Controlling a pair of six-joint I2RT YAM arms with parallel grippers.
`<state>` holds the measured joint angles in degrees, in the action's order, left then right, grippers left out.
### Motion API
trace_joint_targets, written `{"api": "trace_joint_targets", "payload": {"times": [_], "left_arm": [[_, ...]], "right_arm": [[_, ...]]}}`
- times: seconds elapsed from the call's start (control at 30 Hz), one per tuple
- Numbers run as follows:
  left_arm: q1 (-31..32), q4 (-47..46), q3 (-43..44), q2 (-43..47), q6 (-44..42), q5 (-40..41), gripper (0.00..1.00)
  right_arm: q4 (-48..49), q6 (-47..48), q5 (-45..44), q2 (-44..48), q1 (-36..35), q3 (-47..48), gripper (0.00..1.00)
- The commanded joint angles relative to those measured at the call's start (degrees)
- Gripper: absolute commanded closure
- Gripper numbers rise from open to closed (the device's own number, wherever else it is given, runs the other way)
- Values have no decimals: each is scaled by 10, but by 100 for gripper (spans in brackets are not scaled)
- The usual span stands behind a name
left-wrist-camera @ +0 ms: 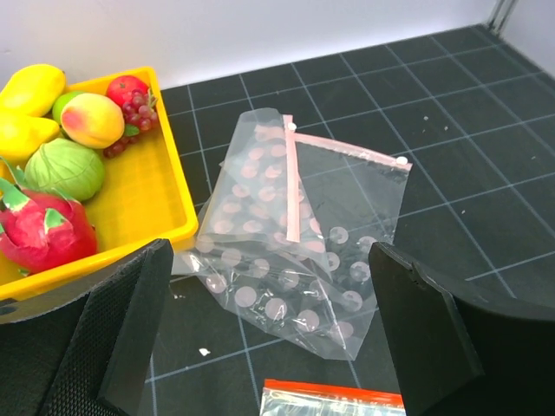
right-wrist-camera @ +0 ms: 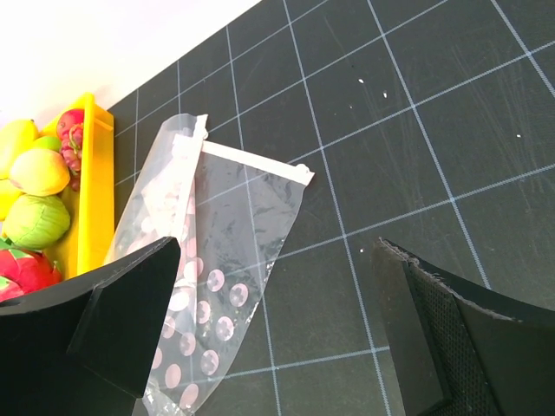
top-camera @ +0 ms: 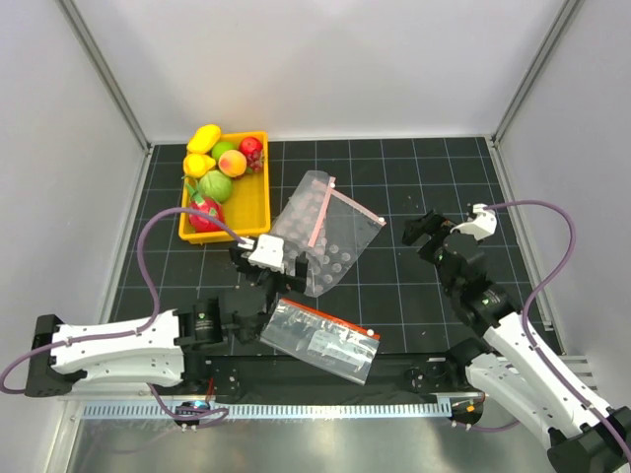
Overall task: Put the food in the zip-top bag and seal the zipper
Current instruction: Pick up the zipper food storage bag at the center of the board.
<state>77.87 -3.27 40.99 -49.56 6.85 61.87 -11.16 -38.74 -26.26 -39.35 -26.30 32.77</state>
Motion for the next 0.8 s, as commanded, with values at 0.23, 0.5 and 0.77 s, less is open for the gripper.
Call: {"api": "trace_joint_targets", "payload": {"times": [0.23,0.5,0.77], "left_arm": [[-153,115,94,-112,105,-127,3],[-186,213,259,-337,88,-169,21],[-252,359,513,-605,84,-232,39]], "right_arm": [[47,19,45,-15,-2,-8,8],[41,18,36,-8,-2,-7,9],[29,10,2,48,-1,-18,10]]}}
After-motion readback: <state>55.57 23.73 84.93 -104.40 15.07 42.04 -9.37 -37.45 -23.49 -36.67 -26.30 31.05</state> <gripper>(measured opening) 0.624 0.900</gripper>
